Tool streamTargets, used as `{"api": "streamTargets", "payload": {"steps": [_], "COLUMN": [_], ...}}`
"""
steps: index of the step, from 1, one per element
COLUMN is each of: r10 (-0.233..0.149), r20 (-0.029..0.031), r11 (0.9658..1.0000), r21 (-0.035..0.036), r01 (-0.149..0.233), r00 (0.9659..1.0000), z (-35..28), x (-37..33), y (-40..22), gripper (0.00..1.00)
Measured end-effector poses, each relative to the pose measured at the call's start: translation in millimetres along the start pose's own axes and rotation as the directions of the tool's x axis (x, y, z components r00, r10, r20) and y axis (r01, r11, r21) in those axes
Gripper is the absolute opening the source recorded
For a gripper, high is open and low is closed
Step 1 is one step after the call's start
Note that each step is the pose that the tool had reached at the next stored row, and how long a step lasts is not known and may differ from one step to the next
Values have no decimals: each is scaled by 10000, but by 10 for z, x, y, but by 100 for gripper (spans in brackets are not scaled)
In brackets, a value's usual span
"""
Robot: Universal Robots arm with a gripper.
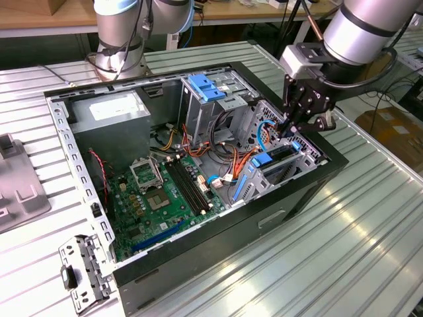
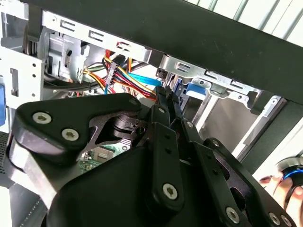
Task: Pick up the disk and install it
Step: 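Insert the first disk wire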
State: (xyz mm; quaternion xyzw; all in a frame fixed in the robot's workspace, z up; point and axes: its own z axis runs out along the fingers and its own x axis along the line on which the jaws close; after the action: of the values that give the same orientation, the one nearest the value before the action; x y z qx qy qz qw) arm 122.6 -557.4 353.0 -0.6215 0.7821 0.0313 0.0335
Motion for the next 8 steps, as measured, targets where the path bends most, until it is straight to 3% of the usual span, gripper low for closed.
{"api": "streamTargets", "payload": {"steps": [8], "r10": [744], "r20": [8], "r11": [9972], "r21": [68], "r01": [-744], "r00": [9972], "z": [7], "x": [7], "y": [26], "gripper": [17]}}
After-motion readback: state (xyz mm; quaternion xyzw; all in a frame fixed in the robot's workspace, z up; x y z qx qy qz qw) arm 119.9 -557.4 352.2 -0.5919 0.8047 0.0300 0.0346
